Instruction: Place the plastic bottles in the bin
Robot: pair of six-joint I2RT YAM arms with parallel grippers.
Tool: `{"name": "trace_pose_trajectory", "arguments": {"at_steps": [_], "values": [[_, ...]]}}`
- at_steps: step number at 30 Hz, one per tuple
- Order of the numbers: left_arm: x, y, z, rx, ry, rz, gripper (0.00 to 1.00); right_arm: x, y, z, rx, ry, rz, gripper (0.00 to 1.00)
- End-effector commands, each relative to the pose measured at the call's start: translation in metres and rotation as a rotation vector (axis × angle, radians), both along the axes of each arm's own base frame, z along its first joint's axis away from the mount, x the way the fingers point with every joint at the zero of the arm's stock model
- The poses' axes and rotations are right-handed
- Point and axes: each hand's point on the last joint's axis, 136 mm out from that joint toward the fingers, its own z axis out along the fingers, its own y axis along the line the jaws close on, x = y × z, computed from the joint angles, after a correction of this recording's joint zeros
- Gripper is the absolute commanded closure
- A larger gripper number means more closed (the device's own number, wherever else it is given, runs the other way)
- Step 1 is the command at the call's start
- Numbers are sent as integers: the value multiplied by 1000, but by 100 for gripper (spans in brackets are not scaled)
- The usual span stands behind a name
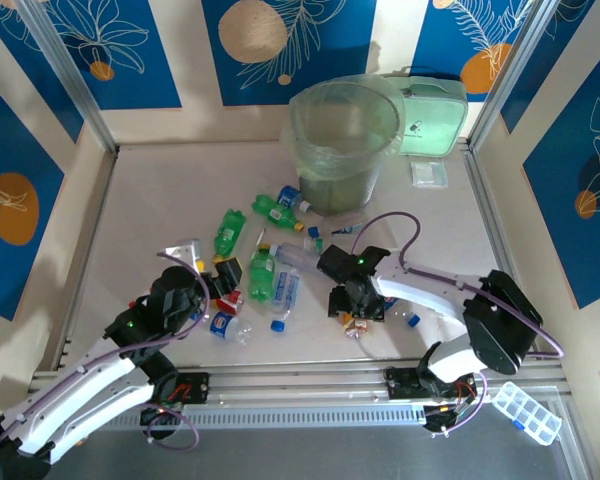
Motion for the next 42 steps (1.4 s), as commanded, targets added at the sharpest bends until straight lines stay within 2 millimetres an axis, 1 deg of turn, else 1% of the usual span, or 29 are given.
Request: {"name": "trace_pose_trajectory", "arguments": {"at_steps": [1,6,10,13,24,28,34,36,38,42], "values": [[0,4,16,-1,-36,13,7,1,6,-11,20,35,-20,23],[-1,6,18,-4,-41,19,7,8,-3,-31,-28,42,-32,28],[-2,9,20,-13,-52,29,7,9,-1,-37,-26,40,-28,34],[-2,11,22,-15,-59,34,7,8,-1,-39,-27,33,-28,39],[-2,12,20,-15,-58,40,7,0,2,-23,-22,-28,0,47],[-3,12,23,-27,-67,42,8,-2,6,-14,0,-57,22,49],[-7,20,29,-51,-107,58,9,-6,14,7,41,-141,95,53],[-8,22,31,-53,-115,65,9,-9,18,16,66,-175,143,55],[-8,23,32,-58,-118,67,9,-11,23,26,95,-213,195,56],[-10,22,34,-77,-127,58,9,-11,39,56,191,-341,303,56]]}}
